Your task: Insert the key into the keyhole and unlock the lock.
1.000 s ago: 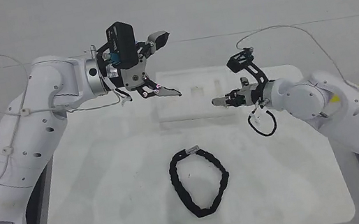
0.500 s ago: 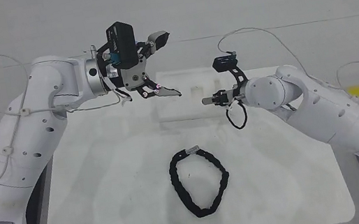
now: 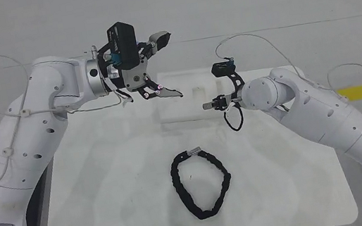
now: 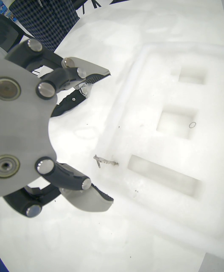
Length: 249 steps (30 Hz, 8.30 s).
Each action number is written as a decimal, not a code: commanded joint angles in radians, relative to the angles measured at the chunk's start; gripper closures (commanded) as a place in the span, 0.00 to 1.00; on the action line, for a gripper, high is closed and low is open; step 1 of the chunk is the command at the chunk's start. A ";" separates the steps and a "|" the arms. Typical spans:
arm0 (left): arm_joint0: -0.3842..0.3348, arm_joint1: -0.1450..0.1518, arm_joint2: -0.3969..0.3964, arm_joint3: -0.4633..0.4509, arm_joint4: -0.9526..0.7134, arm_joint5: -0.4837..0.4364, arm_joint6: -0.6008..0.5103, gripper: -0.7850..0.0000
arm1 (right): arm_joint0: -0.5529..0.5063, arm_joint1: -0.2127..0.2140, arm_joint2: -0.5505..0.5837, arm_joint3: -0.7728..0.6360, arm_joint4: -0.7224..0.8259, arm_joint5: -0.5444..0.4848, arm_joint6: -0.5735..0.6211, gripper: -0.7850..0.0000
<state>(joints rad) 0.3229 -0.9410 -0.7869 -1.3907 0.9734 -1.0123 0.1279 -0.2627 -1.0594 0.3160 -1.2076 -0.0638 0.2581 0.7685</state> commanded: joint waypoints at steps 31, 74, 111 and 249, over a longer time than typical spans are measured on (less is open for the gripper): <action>0.000 0.000 0.000 0.000 0.000 0.000 0.000 0.00 | -0.024 -0.039 0.052 0.059 -0.043 0.024 0.052 0.00; 0.000 0.000 0.000 0.000 0.000 0.000 0.000 0.00 | -0.081 -0.099 0.154 0.104 -0.216 0.134 0.148 0.93; 0.000 0.000 0.000 0.000 0.000 0.000 0.000 0.00 | -0.335 0.082 0.739 -0.115 0.032 -0.247 0.424 1.00; 0.519 -0.088 0.077 0.133 0.406 0.243 0.053 0.03 | -0.471 0.151 1.105 -0.292 0.498 -0.341 0.541 1.00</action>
<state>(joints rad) 0.8448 -1.0261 -0.7122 -1.2666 1.3820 -0.7670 0.1844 -0.7337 -0.9085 1.4213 -1.4998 0.4342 -0.0834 1.3094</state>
